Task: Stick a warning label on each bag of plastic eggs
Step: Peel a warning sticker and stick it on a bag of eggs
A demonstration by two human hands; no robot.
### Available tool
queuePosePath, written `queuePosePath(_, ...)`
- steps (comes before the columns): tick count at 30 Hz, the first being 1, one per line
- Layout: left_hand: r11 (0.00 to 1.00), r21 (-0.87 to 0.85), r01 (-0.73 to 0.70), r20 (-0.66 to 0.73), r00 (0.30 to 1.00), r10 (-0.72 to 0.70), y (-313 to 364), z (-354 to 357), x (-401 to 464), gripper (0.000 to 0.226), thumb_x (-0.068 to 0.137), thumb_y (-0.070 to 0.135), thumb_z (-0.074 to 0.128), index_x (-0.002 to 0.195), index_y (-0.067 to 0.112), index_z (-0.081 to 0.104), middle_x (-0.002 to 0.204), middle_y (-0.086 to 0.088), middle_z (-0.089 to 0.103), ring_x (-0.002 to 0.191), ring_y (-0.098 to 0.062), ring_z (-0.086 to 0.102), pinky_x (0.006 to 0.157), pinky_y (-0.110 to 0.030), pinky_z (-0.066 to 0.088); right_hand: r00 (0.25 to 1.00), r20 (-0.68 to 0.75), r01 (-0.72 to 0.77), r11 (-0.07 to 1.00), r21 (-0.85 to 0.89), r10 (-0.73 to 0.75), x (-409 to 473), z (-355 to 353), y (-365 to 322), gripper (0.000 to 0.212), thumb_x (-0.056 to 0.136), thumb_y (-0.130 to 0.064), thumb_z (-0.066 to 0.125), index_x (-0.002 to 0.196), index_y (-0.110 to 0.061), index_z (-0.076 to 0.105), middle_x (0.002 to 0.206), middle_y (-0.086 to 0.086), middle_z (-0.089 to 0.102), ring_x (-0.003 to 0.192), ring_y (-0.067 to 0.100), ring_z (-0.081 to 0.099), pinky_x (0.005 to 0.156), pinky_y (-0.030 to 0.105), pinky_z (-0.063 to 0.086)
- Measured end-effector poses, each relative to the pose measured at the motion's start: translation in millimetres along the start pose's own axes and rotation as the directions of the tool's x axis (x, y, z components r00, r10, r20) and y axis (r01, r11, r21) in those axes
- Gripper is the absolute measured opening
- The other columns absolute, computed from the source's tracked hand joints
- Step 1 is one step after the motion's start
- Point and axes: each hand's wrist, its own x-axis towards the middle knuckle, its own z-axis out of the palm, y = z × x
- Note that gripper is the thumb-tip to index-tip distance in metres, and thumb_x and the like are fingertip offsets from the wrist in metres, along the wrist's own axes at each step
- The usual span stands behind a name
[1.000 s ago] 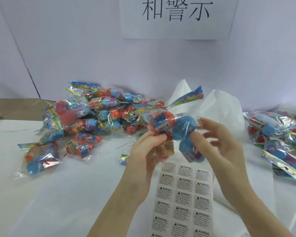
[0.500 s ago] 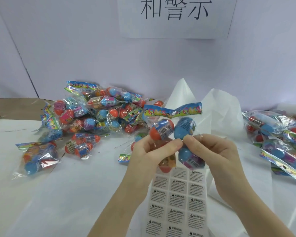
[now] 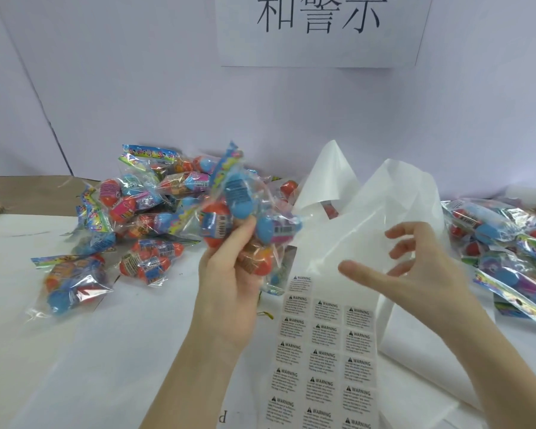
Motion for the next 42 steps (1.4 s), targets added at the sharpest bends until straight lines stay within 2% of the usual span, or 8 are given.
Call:
queuePosePath(3,0.994,-0.091,0.058,0.005,0.998,-0.057,5.7,-0.8,0.3,0.017,0.071,0.023,0.06,0.064,0.017,0.075,0.077,-0.003,0.071,0.061,-0.013,0.067,0.055,-0.023,0.053,0.981,0.169,-0.092,0.994,-0.052,0.1,2.5,-3.0,2.5,0.096,0.019,-0.067,0.068,0.104,-0.039,0.034,0.088,-0.008,0.056,0.077,0.009,0.06,0.062,0.025,0.04)
queuePosePath(7,0.981,-0.137,0.138,0.007,0.99,-0.139,5.3,-3.2,0.5,0.022,0.07,0.027,0.059,0.079,0.014,0.075,0.086,-0.006,0.072,0.063,-0.018,0.068,0.058,-0.028,0.053,0.956,0.29,-0.076,0.992,0.098,0.044,2.8,1.3,4.8,0.078,0.046,-0.034,0.088,0.102,-0.042,0.035,0.071,-0.008,0.072,0.061,0.001,0.065,0.055,0.011,0.044)
queuePosePath(12,0.965,0.025,0.263,-0.018,0.965,-0.262,1.3,-0.3,0.2,0.02,0.072,0.029,0.059,0.07,0.017,0.074,0.079,-0.005,0.07,0.069,-0.021,0.063,0.075,-0.038,0.04,0.987,0.149,0.008,0.948,0.319,-0.059,7.4,0.6,7.1,0.064,0.065,0.002,0.077,0.1,-0.039,0.042,0.073,-0.008,0.073,0.063,0.007,0.067,0.059,0.016,0.052)
queuePosePath(16,0.944,0.008,0.328,0.029,0.944,-0.329,-3.7,0.4,-0.2,0.034,0.069,0.027,0.062,0.097,0.01,0.071,0.095,-0.009,0.071,0.086,-0.025,0.065,0.083,-0.042,0.044,0.998,0.053,0.023,0.929,0.37,-0.046,8.4,0.7,7.0,0.074,0.066,0.006,0.076,0.111,-0.039,0.04,0.084,-0.005,0.068,0.057,0.005,0.063,0.054,0.014,0.05)
queuePosePath(20,0.933,-0.011,0.358,0.063,0.932,-0.357,-4.7,0.5,-0.9,0.032,0.064,0.025,0.065,0.09,0.009,0.075,0.1,-0.011,0.07,0.088,-0.026,0.065,0.093,-0.044,0.042,0.969,-0.199,0.169,0.981,0.095,-0.148,5.0,5.8,5.3,0.089,0.062,-0.005,0.083,0.134,-0.029,0.035,0.106,-0.009,0.048,0.081,0.012,0.056,0.071,0.012,0.042)
queuePosePath(23,0.922,-0.027,0.386,0.068,0.921,-0.383,-6.3,-1.0,1.2,0.029,0.065,0.024,0.065,0.085,0.007,0.077,0.103,-0.014,0.071,0.096,-0.028,0.064,0.098,-0.044,0.039,0.843,-0.314,0.372,0.895,-0.244,-0.436,-2.3,12.8,1.0,0.06,0.065,-0.013,0.083,0.119,-0.021,0.059,0.108,-0.004,0.044,0.102,0.017,0.046,0.091,0.029,0.029)
queuePosePath(29,0.9,-0.047,0.434,0.153,0.893,-0.423,-5.1,-2.8,1.7,0.036,0.056,0.026,0.071,0.086,0.006,0.076,0.098,-0.012,0.071,0.085,-0.024,0.066,0.071,-0.035,0.054,0.701,-0.202,0.608,0.721,-0.331,-0.684,-7.4,28.1,3.2,0.014,0.072,-0.026,0.071,0.085,-0.019,0.075,0.091,-0.002,0.058,0.085,0.017,0.046,0.079,0.034,0.03)
queuePosePath(42,0.864,-0.095,0.494,0.372,0.823,-0.43,-7.5,-10.0,4.2,0.037,0.069,0.024,0.063,0.094,0.0,0.074,0.1,-0.021,0.069,0.085,-0.032,0.07,0.08,-0.046,0.054,0.539,-0.071,0.721,0.504,-0.476,-0.839,-3.8,29.6,10.7,0.022,0.07,0.003,0.072,0.087,-0.012,0.074,0.084,0.002,0.066,0.072,0.021,0.052,0.066,0.033,0.035)
